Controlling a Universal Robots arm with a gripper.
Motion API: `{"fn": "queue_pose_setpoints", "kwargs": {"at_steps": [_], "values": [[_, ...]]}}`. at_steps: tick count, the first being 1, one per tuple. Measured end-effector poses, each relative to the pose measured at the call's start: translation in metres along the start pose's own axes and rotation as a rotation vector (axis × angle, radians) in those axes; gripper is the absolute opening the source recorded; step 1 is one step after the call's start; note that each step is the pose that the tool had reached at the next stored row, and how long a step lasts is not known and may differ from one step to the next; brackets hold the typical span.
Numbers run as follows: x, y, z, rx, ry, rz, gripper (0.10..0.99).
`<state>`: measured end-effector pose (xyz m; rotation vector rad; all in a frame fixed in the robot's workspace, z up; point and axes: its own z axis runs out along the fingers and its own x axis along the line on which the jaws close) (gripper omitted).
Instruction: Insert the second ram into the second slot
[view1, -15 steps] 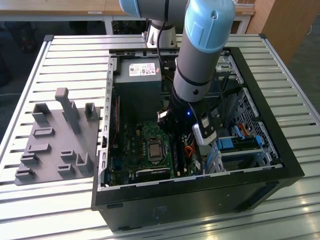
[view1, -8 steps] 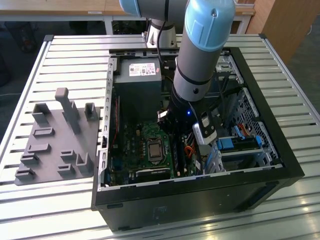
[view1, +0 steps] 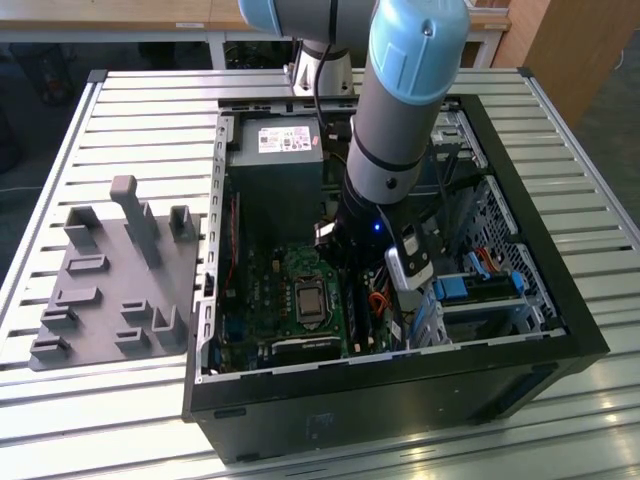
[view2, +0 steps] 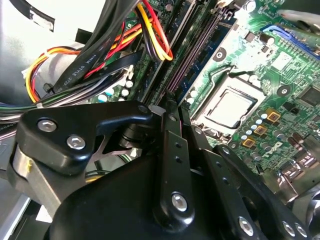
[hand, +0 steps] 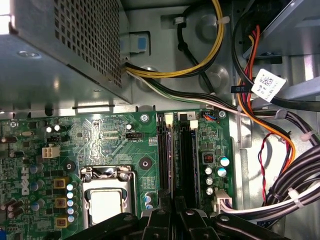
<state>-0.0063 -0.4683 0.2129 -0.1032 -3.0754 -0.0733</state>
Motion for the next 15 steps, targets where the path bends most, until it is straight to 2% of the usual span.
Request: {"fn": "queue_pose_setpoints", "kwargs": {"at_steps": [11, 15], "values": [[0.0000, 0.0000, 0.0003, 0.000, 0.0001, 0.000, 0.137], [0.0003, 0.0001, -0.0038, 0.001, 0.0002, 0.000, 0.137]]}}
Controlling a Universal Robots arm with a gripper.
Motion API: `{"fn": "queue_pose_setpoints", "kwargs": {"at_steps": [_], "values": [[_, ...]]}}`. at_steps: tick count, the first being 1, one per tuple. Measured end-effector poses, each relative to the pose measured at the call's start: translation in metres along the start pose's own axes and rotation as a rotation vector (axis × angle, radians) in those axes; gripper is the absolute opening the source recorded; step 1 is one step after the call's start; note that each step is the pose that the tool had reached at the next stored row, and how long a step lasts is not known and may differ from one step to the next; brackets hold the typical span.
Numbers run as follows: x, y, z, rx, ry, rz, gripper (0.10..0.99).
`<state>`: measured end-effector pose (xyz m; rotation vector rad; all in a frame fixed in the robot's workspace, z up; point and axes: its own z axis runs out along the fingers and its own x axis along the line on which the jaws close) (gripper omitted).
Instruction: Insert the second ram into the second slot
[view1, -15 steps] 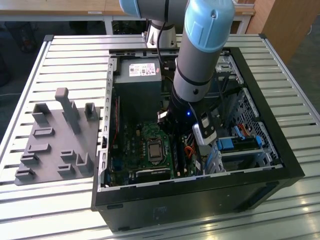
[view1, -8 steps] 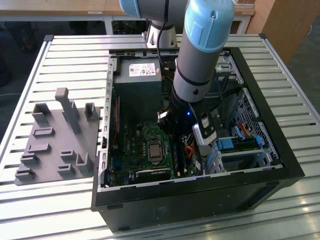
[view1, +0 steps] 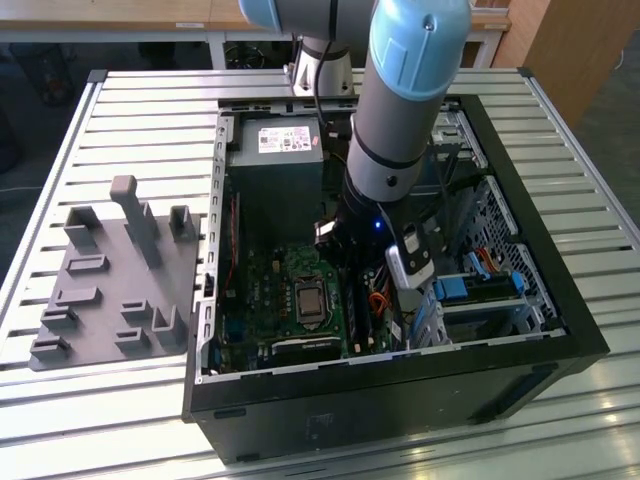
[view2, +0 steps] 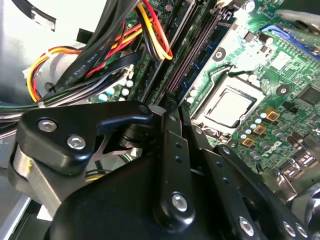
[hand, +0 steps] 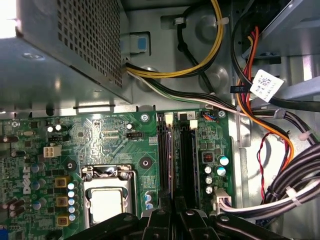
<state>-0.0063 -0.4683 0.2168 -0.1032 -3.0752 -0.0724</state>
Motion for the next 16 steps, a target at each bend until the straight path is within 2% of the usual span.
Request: {"fn": "queue_pose_setpoints", "kwargs": {"at_steps": [5, 12, 16], "values": [[0.0003, 0.0003, -0.0054, 0.000, 0.0001, 0.000, 0.137], [-0.0019, 0.0005, -0.0056, 0.003, 0.0026, -0.041, 0.137], [-0.0021, 0.0005, -0.0050, 0.011, 0.0053, -0.047, 0.137]]}}
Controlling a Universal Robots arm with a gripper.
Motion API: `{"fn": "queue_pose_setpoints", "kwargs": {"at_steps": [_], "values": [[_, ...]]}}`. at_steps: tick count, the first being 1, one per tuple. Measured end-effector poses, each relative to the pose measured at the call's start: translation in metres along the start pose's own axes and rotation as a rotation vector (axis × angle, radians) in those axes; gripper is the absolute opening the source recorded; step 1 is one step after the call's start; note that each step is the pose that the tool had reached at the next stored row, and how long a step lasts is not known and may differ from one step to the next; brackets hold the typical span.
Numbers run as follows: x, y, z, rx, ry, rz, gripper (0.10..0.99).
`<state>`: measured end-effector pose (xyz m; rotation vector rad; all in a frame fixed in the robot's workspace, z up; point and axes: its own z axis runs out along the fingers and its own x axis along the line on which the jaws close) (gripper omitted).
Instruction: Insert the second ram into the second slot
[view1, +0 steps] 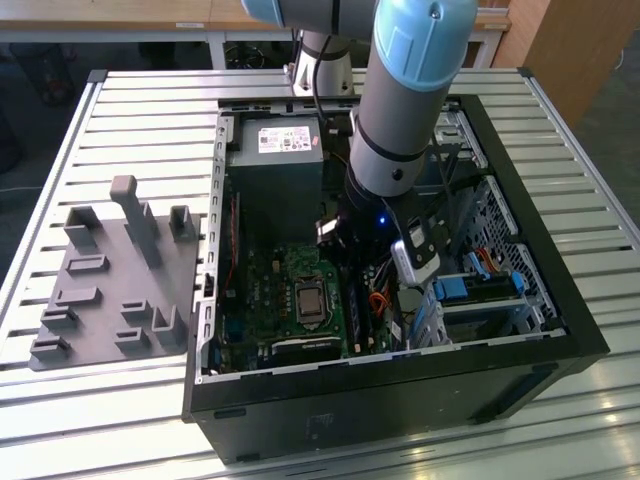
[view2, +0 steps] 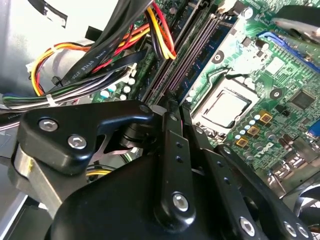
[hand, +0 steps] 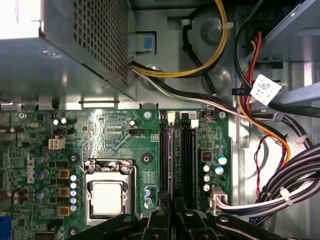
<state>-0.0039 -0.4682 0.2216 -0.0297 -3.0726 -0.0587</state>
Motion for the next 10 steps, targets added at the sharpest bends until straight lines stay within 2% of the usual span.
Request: {"fn": "queue_pose_setpoints", "kwargs": {"at_steps": [2, 10], "values": [[-0.0001, 0.0000, 0.0002, 0.006, 0.0018, -0.002, 0.137], [-0.0015, 0.0002, 0.0003, 0.009, 0.0028, -0.032, 0.137]]}}
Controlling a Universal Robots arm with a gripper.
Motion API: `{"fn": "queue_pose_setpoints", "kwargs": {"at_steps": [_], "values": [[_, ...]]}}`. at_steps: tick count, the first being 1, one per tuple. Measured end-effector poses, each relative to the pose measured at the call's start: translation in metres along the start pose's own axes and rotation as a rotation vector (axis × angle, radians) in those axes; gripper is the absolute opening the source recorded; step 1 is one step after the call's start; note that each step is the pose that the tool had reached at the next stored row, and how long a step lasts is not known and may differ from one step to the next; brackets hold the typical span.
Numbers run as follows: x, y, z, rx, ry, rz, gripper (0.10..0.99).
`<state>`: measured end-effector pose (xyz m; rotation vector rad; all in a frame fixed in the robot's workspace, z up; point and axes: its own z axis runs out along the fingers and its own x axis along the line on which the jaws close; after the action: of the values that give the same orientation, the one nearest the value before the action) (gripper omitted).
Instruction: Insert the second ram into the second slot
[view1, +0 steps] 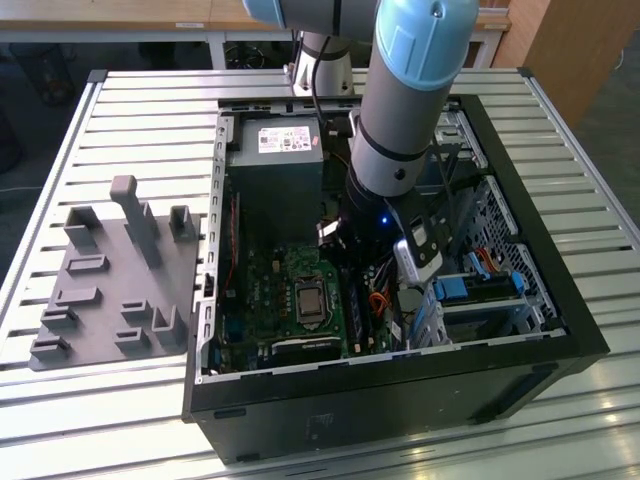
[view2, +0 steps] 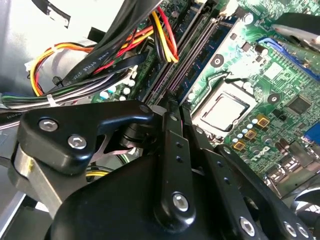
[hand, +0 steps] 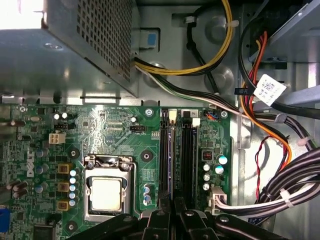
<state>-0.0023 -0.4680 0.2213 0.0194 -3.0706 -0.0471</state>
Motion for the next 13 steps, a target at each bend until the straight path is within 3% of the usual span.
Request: {"fn": "queue_pose_setpoints", "kwargs": {"at_steps": [13], "values": [[0.0000, 0.0013, 0.0022, 0.001, 0.0006, -0.001, 0.137]]}}
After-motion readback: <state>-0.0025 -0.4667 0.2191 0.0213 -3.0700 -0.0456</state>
